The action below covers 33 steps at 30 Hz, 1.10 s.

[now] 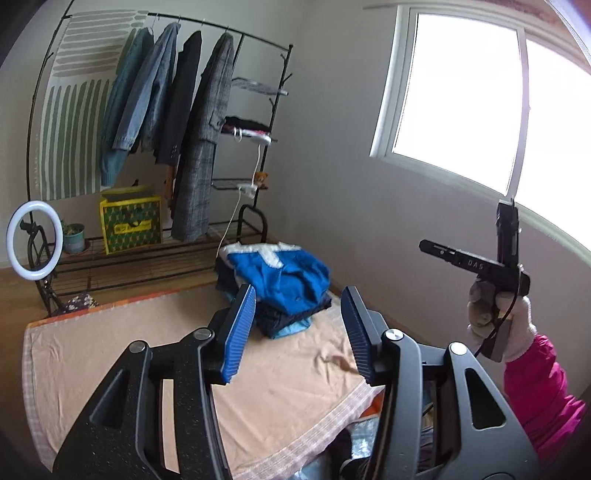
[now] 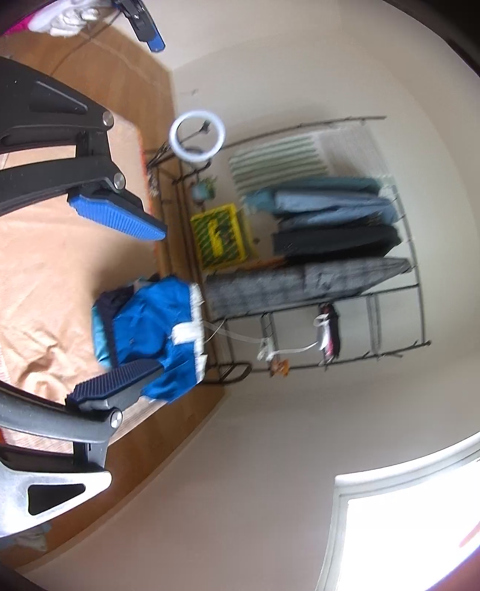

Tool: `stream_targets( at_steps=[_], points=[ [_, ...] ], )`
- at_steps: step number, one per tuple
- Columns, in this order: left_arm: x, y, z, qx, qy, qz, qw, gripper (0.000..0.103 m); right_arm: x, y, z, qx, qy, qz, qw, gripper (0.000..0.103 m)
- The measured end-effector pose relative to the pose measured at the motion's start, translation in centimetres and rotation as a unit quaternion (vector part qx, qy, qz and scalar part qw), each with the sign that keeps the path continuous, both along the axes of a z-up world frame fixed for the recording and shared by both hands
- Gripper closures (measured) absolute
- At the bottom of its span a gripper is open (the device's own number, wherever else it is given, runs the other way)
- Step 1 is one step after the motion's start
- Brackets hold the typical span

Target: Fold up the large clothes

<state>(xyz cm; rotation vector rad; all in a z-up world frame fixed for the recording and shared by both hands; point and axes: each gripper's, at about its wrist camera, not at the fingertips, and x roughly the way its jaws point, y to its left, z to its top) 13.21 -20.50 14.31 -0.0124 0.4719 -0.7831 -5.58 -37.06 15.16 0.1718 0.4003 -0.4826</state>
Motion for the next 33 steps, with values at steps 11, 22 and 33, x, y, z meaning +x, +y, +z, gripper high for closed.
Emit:
stream_targets(
  at_steps=[11, 22, 33],
  points=[
    [1.5, -4.0, -11.6, 0.083, 0.004, 0.021, 0.9963, 0.041, 3.6, -1.5, -11.3, 0.023, 0.049, -0.054, 0.997, 0.029],
    [4.0, -5.0, -17.1, 0.095, 0.003, 0.055, 0.9940, 0.017, 7.2, -0.4, -17.1, 0.020, 0.060, -0.066, 0.996, 0.014],
    [6.5, -4.8, -20.7, 0.132, 0.009, 0.085, 0.9876, 0.005, 9.0, -0.3, -19.9, 0.017, 0.050, -0.086, 0.995, 0.000]
  ],
)
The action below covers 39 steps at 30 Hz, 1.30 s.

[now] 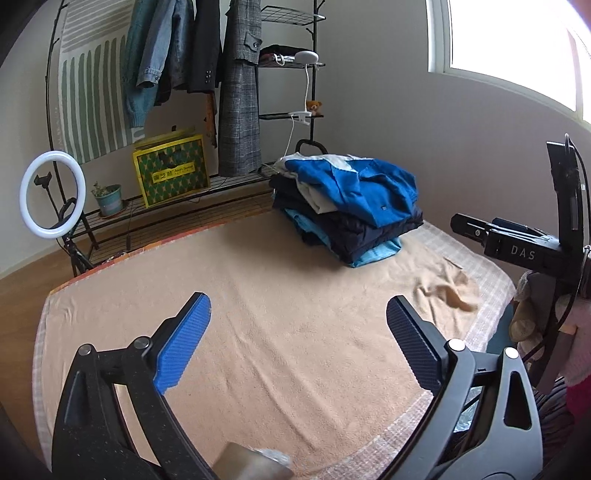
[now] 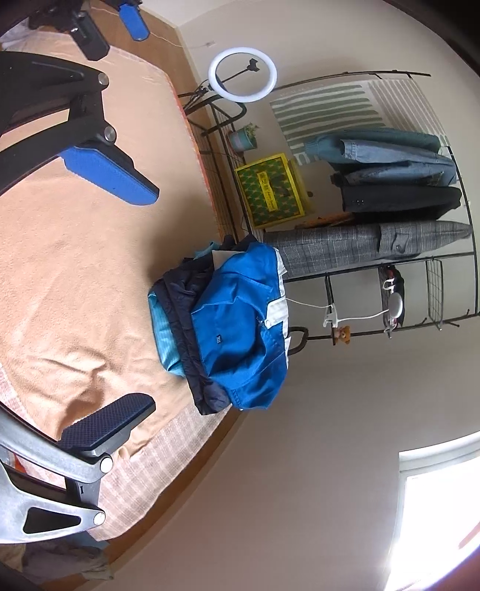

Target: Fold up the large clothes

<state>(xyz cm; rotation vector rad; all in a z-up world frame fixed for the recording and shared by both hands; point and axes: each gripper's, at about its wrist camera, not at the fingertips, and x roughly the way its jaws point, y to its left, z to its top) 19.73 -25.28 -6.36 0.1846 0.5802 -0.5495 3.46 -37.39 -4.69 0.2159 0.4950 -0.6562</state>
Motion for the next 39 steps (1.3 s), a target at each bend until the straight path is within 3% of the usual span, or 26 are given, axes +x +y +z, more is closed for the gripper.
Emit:
stream_targets(
  at_steps=[8, 19, 39],
  points=[
    [-0.7, -0.9, -0.8, 0.028, -0.011, -0.003, 0.9995, 0.000, 0.9, -0.4, -1.0, 0.005, 0.019, -0.011, 1.000, 0.000],
    [-1.3, -1.1, -0.4, 0.029, -0.012, -0.007, 0.9995, 0.000, 0.4, -1.8, -1.5, 0.045, 0.008, -0.024, 0.999, 0.000],
    [-1.6, -0.8, -0.2, 0.028, -0.010, -0.004, 0.9996, 0.000, 0.7, -1.7, -1.4, 0.040, 0.010, -0.027, 0.999, 0.000]
  ],
)
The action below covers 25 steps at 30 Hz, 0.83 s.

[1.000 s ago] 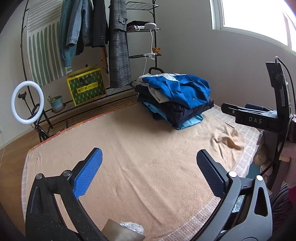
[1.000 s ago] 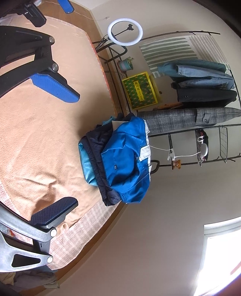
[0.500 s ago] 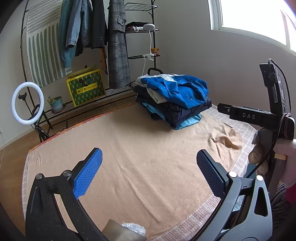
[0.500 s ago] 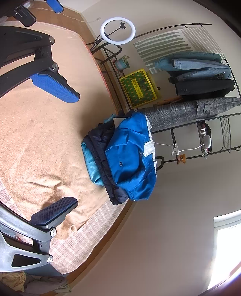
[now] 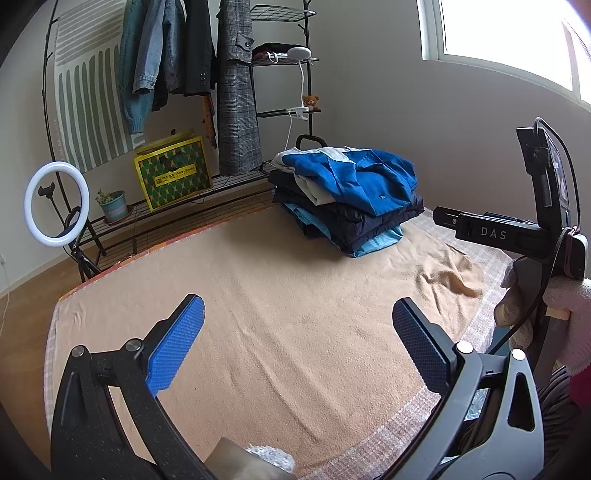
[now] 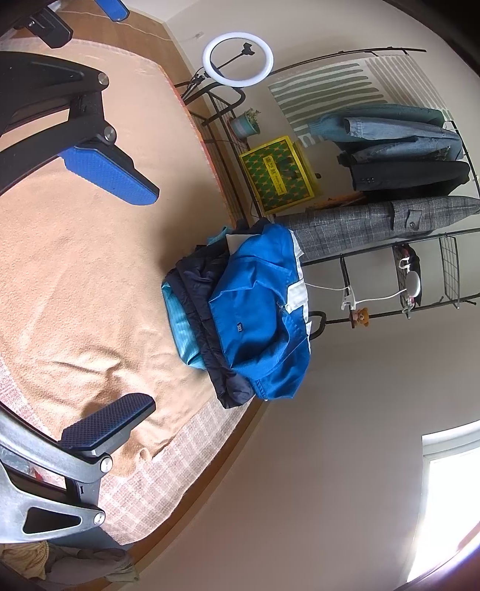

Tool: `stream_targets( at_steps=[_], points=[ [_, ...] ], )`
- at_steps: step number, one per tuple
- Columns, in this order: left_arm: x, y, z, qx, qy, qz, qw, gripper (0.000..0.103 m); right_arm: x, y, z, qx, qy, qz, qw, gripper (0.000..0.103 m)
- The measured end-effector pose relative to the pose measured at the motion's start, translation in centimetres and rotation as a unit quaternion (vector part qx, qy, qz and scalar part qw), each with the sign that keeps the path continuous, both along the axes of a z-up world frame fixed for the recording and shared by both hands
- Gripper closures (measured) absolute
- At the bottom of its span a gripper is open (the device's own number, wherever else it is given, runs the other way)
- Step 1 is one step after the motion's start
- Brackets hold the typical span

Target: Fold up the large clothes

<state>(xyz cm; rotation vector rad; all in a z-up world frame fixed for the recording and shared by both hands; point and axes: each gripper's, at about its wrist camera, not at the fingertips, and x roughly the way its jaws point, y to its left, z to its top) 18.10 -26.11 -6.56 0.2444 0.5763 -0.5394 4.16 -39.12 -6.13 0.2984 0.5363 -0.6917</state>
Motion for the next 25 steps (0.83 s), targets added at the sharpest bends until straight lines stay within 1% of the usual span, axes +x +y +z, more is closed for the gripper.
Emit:
stream_targets(
  at_steps=[15, 17, 20, 25],
  points=[
    [-0.2, 0.4, 0.0, 0.001, -0.001, 0.001, 1.0000, 0.000, -0.1, -0.8, -0.5, 0.001, 0.006, 0.004, 1.000, 0.000],
    [-0.2, 0.5, 0.0, -0.001, -0.005, 0.000, 1.0000, 0.000, 0.0, -0.7, -0.5, 0.001, 0.007, 0.005, 1.000, 0.000],
    [-0.3, 0.7, 0.0, 0.000, -0.020, 0.011, 0.9997, 0.000, 0.0, -0.9, -0.5, 0.003, 0.010, 0.007, 1.000, 0.000],
    [0.0, 1.2, -0.2, -0.002, -0.013, 0.016, 0.9998, 0.000, -0.1, -1.1, -0.5, 0.003, 0.009, 0.007, 1.000, 0.000]
  ],
)
